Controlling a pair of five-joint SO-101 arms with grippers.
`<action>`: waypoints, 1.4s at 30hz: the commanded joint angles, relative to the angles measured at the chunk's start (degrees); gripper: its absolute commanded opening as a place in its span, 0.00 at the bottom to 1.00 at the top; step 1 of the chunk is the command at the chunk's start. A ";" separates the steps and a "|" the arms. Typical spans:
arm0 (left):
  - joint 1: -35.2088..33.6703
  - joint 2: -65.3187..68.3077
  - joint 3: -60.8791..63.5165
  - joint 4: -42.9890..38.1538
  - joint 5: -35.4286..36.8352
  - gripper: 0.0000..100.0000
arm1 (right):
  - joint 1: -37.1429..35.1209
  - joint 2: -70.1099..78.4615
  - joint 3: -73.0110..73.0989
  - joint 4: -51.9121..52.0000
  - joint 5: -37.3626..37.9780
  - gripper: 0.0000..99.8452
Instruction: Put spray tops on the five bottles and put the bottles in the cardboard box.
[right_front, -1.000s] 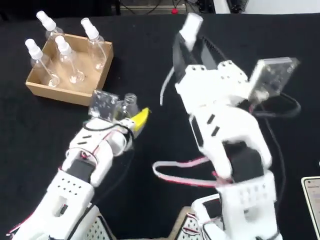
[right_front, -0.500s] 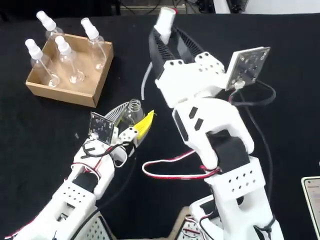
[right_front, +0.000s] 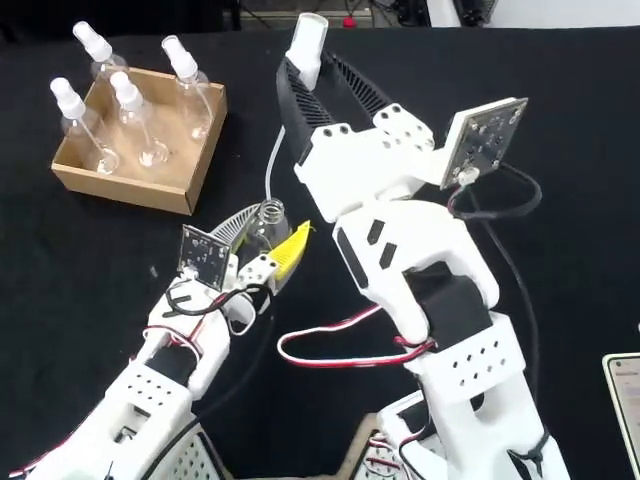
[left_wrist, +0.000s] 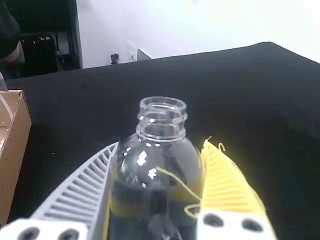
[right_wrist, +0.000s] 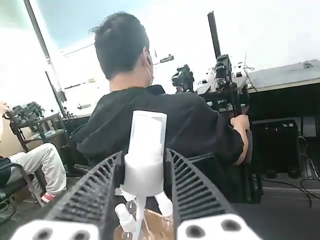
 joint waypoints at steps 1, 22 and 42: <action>0.31 -0.97 -0.57 -1.41 0.44 0.13 | -0.79 0.13 -0.22 -1.76 -0.09 0.01; -0.31 -0.97 -0.04 -1.14 0.62 0.13 | -0.53 0.22 2.07 -1.76 -0.09 0.01; -3.12 -0.97 -0.04 -1.49 0.62 0.13 | -0.79 0.22 8.31 -11.78 -0.09 0.01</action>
